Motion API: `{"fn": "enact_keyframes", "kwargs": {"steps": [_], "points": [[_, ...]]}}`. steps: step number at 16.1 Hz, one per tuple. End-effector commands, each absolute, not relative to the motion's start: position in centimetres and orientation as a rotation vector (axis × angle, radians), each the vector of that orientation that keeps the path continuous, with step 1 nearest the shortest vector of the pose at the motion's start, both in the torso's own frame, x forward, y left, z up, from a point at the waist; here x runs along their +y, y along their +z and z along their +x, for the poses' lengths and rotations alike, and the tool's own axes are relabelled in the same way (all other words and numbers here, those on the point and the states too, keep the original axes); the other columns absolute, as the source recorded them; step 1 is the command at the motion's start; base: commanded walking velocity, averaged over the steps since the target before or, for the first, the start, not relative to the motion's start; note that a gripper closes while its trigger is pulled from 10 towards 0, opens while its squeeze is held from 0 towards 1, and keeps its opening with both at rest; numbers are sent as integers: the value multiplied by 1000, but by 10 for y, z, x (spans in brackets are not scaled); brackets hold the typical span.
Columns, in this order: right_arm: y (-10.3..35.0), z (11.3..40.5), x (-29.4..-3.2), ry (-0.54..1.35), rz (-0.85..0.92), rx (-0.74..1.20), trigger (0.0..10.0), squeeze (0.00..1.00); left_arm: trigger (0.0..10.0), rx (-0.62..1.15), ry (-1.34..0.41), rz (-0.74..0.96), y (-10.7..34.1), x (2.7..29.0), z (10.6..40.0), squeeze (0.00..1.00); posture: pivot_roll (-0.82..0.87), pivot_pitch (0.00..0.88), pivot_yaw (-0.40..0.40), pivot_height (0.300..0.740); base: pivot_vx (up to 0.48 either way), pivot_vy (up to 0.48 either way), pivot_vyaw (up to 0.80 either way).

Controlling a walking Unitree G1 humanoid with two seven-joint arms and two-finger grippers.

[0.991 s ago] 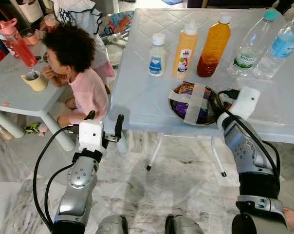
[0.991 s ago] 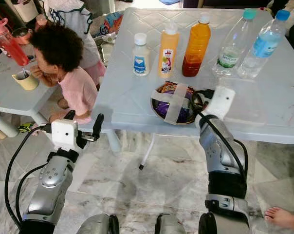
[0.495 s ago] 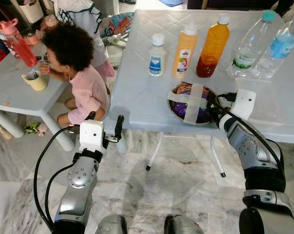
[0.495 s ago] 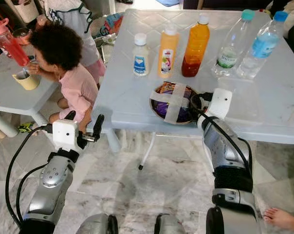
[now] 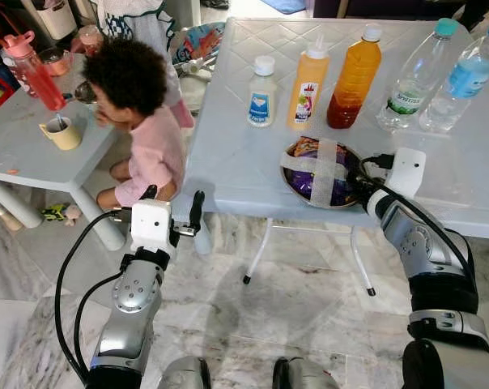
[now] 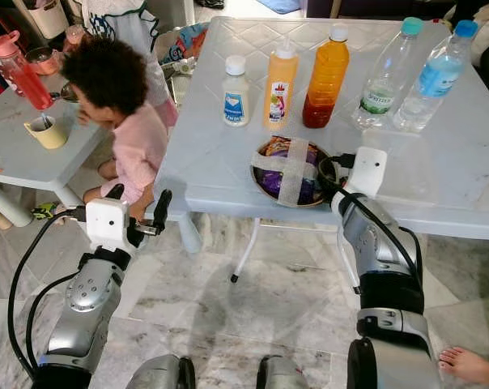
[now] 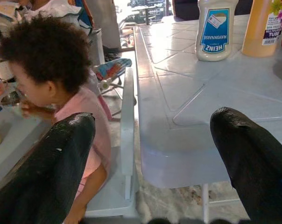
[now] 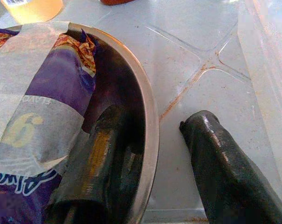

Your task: Restocking fridge

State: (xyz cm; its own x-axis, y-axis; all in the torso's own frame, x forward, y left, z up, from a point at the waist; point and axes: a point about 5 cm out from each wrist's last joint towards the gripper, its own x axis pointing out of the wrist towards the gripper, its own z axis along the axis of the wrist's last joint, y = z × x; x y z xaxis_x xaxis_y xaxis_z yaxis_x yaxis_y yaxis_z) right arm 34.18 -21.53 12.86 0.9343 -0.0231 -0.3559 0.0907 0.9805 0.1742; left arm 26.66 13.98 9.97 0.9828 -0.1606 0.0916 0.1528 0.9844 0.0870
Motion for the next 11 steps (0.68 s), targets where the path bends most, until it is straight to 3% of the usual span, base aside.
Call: {"fn": "enact_keyframes", "kwargs": {"steps": [1, 8, 11], "points": [[114, 339, -208, -32, 185, 433, 0, 0, 10000, -98, -149, 93, 100, 143, 267, 0, 85, 106, 29, 740, 0, 0, 0], [112, 339, -205, -52, 272, 439, 0, 0, 10000, -86, -187, 61, 98, 139, 264, 0, 91, 111, 25, 740, 0, 0, 0], [122, 343, -187, 15, 232, 376, 0, 0, 10000, -85, -182, 65, 98, 142, 263, 0, 96, 112, 25, 740, 0, 0, 0]]}}
